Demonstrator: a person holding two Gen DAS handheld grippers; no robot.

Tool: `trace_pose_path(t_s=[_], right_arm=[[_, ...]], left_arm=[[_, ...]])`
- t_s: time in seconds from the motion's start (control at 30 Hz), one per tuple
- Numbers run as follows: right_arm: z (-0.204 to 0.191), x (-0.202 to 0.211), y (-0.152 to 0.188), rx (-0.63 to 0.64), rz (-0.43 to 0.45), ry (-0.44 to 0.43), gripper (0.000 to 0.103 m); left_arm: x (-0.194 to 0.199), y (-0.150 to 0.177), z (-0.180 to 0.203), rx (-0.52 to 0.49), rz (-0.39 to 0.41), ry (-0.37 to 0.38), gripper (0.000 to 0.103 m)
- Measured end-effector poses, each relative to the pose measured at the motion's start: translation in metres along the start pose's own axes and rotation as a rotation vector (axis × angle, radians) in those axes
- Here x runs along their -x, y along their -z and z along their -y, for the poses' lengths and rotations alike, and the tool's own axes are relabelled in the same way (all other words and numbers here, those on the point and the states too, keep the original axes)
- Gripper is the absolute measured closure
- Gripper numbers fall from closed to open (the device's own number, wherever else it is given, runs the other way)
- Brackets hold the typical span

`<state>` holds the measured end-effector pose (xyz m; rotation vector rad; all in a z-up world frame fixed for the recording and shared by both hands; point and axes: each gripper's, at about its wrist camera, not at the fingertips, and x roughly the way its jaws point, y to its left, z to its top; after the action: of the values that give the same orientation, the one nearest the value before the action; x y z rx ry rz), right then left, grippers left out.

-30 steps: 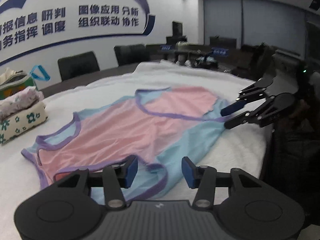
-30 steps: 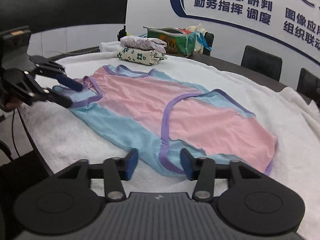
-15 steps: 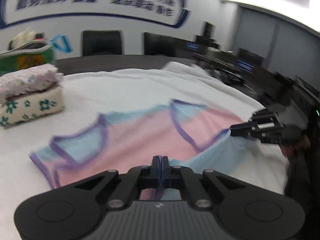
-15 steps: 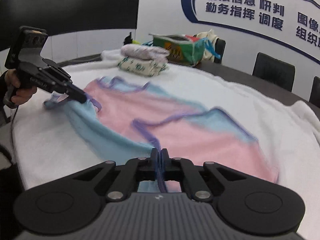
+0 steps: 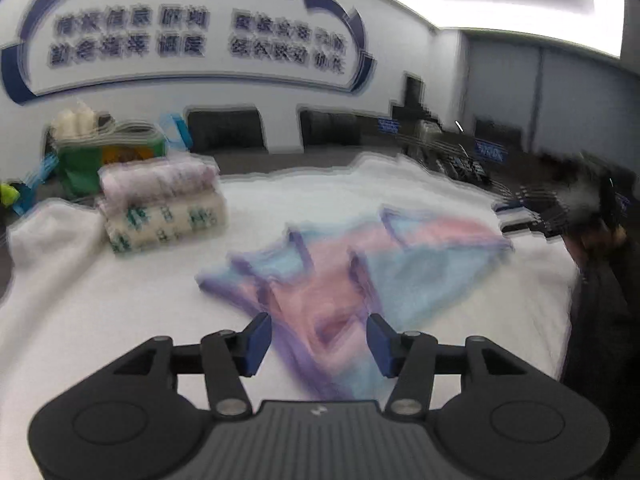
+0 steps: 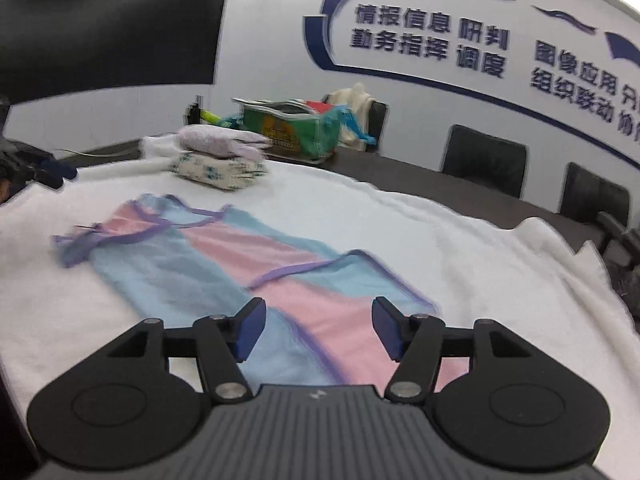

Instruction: Fold clothes

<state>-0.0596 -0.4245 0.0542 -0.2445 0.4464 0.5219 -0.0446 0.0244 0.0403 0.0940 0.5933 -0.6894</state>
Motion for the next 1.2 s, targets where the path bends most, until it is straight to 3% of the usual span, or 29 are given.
trace_pose_path(t_s=[0.1,0.2,0.27,0.33,0.37,0.47,0.53,0.6,0.7,0.73,0.8,0.83,0.9,1.03,1.2], right_arm=[[-0.041,-0.014,-0.005,0.117,-0.009,-0.106,0.043],[-0.078,-0.034,-0.011,0.217,-0.027,-0.192,0.043],[-0.089,-0.044,-0.013,0.241,-0.04,-0.222,0.043],[-0.088,-0.053,-0.014,0.215,-0.052,-0.23,0.043],[-0.087,-0.055,-0.014,0.193,-0.057,-0.226,0.043],[-0.086,-0.059,-0.013,0.145,-0.063,-0.214,0.044],[-0.087,-0.056,-0.009,0.137,-0.058,-0.215,0.044],[-0.089,-0.052,-0.006,0.135,-0.059,-0.213,0.044],[-0.086,-0.048,-0.002,0.125,-0.057,-0.198,0.044],[-0.084,-0.048,-0.002,0.116,-0.056,-0.19,0.044],[-0.078,-0.046,-0.002,0.096,-0.051,-0.169,0.044],[-0.075,-0.044,-0.002,0.085,-0.048,-0.159,0.044],[-0.071,-0.039,-0.002,0.077,-0.039,-0.146,0.043],[-0.06,-0.027,0.002,0.064,-0.033,-0.093,0.043],[-0.041,-0.02,0.012,0.046,-0.054,-0.03,0.043]], left_arm=[[0.01,0.014,0.01,-0.092,0.002,0.019,0.052],[0.0,0.017,0.041,-0.259,0.033,-0.032,0.052],[-0.008,0.02,0.057,-0.358,0.015,-0.048,0.052],[-0.017,0.024,0.06,-0.389,-0.037,-0.02,0.055],[-0.022,0.024,0.056,-0.366,-0.072,-0.004,0.07],[-0.03,0.014,0.031,-0.2,-0.113,0.028,0.099],[-0.027,0.006,0.009,-0.064,-0.087,0.056,0.101],[-0.02,-0.001,-0.021,0.139,-0.023,0.064,0.101],[-0.014,-0.003,-0.069,0.454,0.074,-0.024,0.101],[-0.012,-0.003,-0.082,0.54,0.102,-0.055,0.099],[-0.007,0.002,-0.093,0.643,0.139,-0.111,0.08],[-0.003,0.003,-0.093,0.666,0.152,-0.13,0.06],[0.005,0.004,-0.089,0.657,0.175,-0.142,0.055],[0.014,0.006,-0.075,0.577,0.166,-0.164,0.036],[0.017,0.009,-0.035,0.33,0.107,-0.235,0.036]])
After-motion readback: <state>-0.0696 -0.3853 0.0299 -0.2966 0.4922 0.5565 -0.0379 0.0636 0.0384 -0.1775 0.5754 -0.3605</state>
